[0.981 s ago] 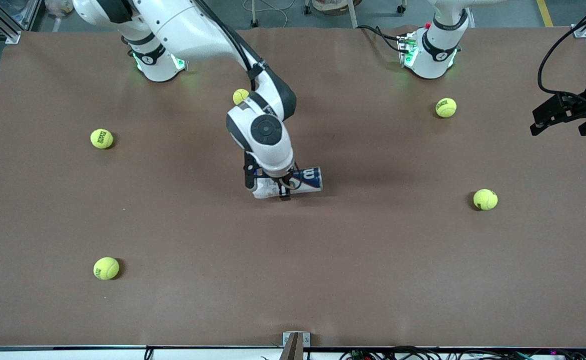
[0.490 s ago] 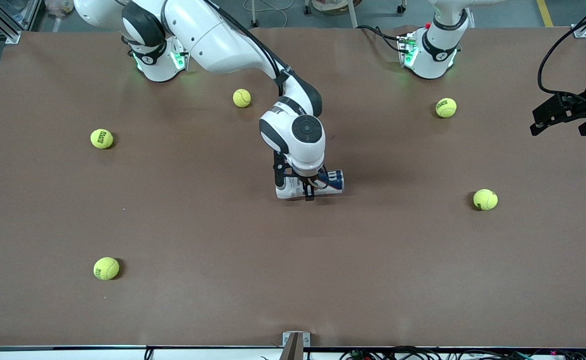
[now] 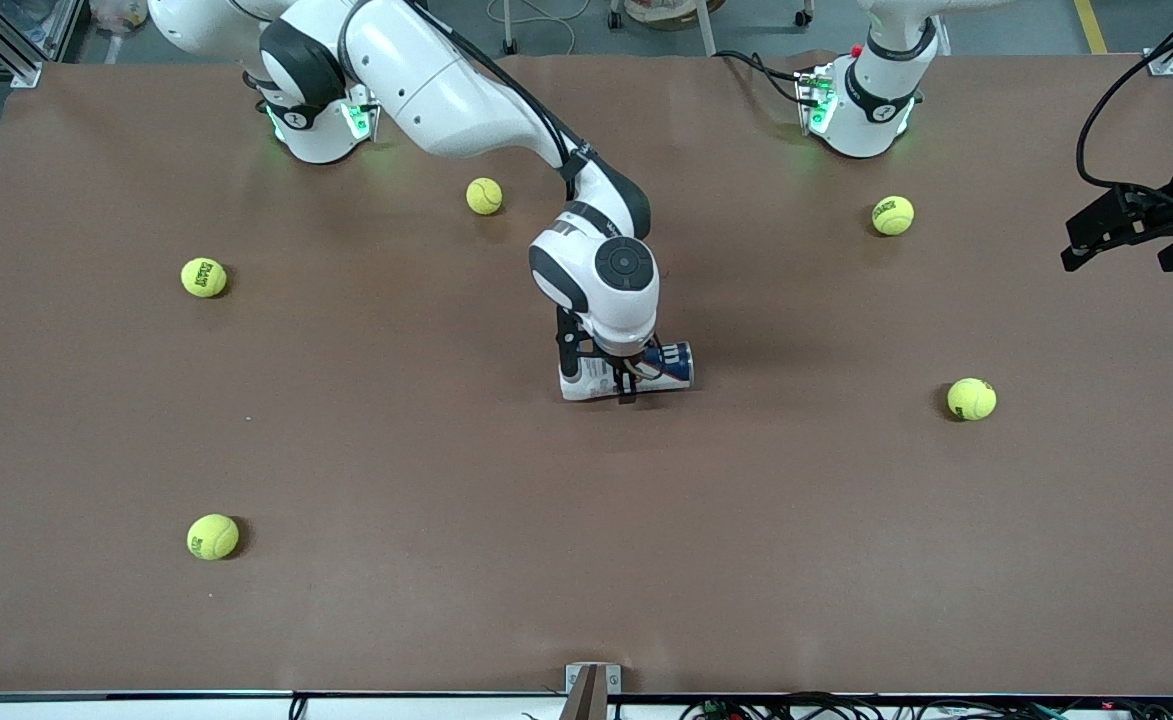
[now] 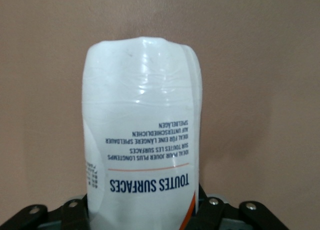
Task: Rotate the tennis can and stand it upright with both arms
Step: 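Drag the held can with the right gripper toward the table middle, then reach the left gripper to the can's end while the right gripper holds, then grasp the can end with the left gripper while the right gripper withdraws, then lift and rotate the can upright with the left gripper, then lower the upright can onto the table and open the left gripper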
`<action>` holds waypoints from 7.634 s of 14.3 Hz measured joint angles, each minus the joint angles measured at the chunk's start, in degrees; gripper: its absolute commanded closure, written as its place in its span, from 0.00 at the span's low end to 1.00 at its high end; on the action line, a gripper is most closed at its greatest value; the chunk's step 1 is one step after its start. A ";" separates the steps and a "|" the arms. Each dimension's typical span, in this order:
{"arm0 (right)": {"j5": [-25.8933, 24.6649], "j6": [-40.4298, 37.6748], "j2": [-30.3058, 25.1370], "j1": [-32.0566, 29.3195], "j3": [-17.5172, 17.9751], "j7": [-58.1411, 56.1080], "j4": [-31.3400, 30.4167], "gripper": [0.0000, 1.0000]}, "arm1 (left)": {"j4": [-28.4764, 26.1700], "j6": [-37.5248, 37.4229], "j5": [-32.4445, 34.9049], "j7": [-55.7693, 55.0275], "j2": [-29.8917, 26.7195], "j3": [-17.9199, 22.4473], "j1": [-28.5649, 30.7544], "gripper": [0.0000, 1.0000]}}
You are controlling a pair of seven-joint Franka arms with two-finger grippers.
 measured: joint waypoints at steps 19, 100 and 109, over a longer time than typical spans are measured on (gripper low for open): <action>-0.39 -15.79 -0.95 0.47 0.93 -0.09 10.63 0.00 | -0.71 -1.02 -9.95 -5.15 12.73 -1.43 -7.00 0.00; -1.19 -45.41 -58.73 -49.91 -3.48 -145.33 -20.66 0.00 | 15.47 24.82 5.32 -60.71 39.41 5.08 -54.41 0.43; -0.29 -44.93 -59.33 -49.70 -3.45 -145.39 -21.55 0.00 | 17.97 24.86 5.24 -62.82 36.39 5.53 -53.08 0.00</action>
